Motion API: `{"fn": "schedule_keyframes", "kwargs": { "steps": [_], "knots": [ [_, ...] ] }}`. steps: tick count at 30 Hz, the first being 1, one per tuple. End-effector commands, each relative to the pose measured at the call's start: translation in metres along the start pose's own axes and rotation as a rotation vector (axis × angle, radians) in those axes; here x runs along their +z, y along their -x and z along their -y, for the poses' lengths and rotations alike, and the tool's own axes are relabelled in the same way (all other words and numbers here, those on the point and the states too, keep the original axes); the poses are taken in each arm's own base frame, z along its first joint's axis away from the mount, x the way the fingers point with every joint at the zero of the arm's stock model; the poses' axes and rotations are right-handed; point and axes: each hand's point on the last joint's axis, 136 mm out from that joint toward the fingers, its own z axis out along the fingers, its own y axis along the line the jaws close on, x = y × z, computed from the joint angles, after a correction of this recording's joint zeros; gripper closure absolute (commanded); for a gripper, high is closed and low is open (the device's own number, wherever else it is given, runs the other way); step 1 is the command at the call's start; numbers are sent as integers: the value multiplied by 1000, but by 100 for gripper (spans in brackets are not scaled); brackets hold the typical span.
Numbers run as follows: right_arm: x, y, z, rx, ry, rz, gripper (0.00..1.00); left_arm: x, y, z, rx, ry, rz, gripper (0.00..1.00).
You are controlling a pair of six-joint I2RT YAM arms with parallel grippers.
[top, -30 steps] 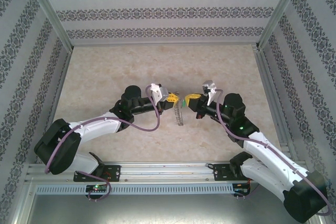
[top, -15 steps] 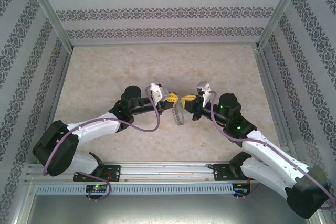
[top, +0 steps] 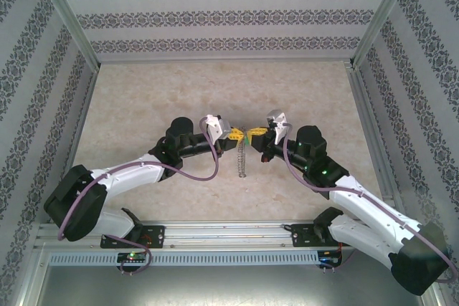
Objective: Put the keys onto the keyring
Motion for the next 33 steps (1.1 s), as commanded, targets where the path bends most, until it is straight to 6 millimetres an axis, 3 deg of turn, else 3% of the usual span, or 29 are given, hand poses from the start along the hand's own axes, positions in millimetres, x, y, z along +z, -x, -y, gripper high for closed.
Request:
{"fn": "schedule_keyframes", "kwargs": {
  "steps": [1,18,33],
  "knots": [
    [1,10,2,-39,-31,23,100,-3,39,10,78,-25,93,100],
    [-6,3,22,-26,-106,21,100,-7,48,13,89,-25,115,100],
    [-5,-7,21,1,-80,-6,100,-8,50,9,99,0,137,100]
  ]
}}
